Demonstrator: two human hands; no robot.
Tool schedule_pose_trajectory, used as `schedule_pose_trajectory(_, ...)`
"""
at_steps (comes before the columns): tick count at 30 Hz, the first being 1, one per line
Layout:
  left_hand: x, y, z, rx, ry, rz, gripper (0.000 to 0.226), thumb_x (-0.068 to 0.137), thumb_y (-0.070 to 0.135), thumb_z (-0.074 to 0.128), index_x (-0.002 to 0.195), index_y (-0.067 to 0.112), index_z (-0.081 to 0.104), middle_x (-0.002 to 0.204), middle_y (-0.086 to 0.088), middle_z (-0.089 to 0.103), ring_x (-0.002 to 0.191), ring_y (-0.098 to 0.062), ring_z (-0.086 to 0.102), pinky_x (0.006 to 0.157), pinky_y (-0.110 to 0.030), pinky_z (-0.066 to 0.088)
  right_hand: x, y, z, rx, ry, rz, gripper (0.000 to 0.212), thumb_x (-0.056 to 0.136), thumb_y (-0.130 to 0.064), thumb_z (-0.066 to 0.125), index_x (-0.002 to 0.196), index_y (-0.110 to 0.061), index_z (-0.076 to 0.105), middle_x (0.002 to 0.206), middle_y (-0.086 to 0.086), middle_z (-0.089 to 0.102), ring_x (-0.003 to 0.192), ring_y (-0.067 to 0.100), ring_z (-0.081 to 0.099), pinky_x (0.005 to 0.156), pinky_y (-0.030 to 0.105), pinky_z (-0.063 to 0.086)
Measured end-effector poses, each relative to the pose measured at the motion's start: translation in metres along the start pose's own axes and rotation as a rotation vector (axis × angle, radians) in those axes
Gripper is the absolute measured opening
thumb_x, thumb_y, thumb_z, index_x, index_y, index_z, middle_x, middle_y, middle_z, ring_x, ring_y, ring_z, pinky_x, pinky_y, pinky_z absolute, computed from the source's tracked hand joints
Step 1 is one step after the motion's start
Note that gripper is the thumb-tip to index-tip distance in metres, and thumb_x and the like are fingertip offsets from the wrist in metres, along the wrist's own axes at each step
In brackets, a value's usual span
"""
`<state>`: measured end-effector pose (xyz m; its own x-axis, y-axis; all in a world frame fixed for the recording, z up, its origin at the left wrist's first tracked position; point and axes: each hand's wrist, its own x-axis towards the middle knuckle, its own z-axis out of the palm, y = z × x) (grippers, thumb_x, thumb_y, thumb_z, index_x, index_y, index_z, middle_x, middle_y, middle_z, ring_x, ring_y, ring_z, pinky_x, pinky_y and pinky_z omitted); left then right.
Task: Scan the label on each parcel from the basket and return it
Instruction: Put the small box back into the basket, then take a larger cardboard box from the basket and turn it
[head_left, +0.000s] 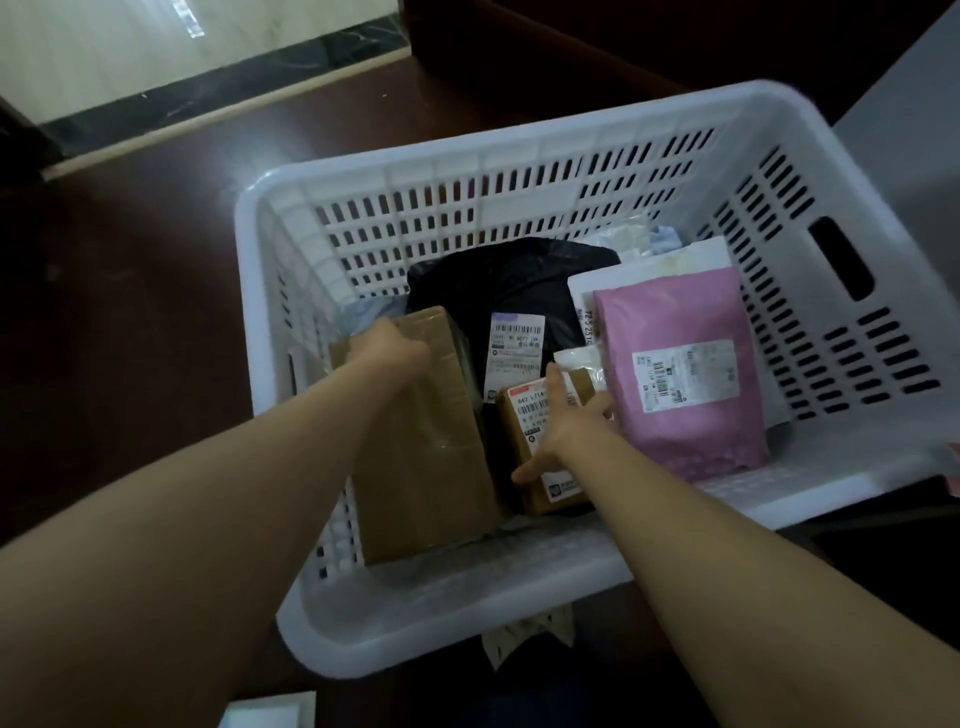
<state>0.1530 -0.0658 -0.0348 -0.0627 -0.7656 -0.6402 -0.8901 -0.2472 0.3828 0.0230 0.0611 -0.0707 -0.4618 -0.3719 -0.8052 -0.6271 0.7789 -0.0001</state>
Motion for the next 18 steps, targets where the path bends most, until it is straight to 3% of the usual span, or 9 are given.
schedule_pose_trajectory(3, 0.009, -0.003, 0.003, 0.124, 0.01, 0.034, 0.05, 0.091, 0.014, 0.049, 0.139, 0.007, 0.041, 0.139, -0.02, 0.044, 0.128, -0.035, 0.045, 0.108, -0.042, 0.04, 0.008, -0.001, 0.007, -0.001, 0.001, -0.015, 0.132, 0.066, -0.034, 0.084, 0.146, -0.04, -0.021, 0.151, 0.02, -0.004, 0.139, 0.051, 0.018, 0.106, 0.062, 0.036)
schedule_pose_trajectory(6, 0.022, -0.004, 0.006, 0.237, 0.048, 0.166, 0.066, 0.089, 0.008, 0.051, 0.15, 0.011, 0.025, 0.154, -0.015, 0.024, 0.142, -0.032, 0.026, 0.114, -0.041, 0.029, 0.011, -0.002, 0.003, -0.056, 0.037, -0.057, 0.13, 0.062, -0.042, 0.084, 0.149, -0.037, -0.012, 0.153, 0.017, -0.001, 0.142, 0.044, 0.014, 0.107, 0.058, 0.035)
schedule_pose_trajectory(10, 0.035, 0.001, 0.01, 0.45, 0.004, 0.318, 0.076, 0.087, 0.006, 0.054, 0.153, 0.011, 0.015, 0.16, -0.009, 0.015, 0.149, -0.027, 0.008, 0.121, -0.047, 0.014, 0.009, -0.008, -0.005, -0.115, 0.181, -0.196, 0.11, 0.07, -0.038, 0.076, 0.152, -0.025, 0.003, 0.156, 0.018, 0.0, 0.146, 0.036, 0.0, 0.118, 0.053, 0.015)
schedule_pose_trajectory(13, 0.043, 0.005, 0.019, 0.554, -0.053, 0.341, 0.081, 0.087, 0.005, 0.052, 0.154, 0.009, 0.006, 0.161, -0.009, 0.012, 0.15, -0.026, 0.003, 0.122, -0.047, 0.006, 0.008, -0.018, -0.009, -0.037, 0.274, -0.377, 0.081, 0.078, -0.026, 0.065, 0.148, -0.021, 0.024, 0.155, 0.009, 0.02, 0.145, 0.028, 0.015, 0.12, 0.046, 0.01)
schedule_pose_trajectory(18, 0.05, 0.014, 0.023, 0.628, -0.068, 0.311, 0.083, 0.088, 0.009, 0.053, 0.153, 0.006, 0.003, 0.159, -0.014, 0.016, 0.149, -0.028, 0.007, 0.121, -0.047, 0.005, -0.001, -0.033, -0.014, 0.148, 0.169, -0.511, 0.056, 0.085, -0.008, 0.051, 0.14, -0.014, 0.041, 0.145, 0.009, 0.045, 0.137, 0.028, 0.037, 0.117, 0.04, 0.019)
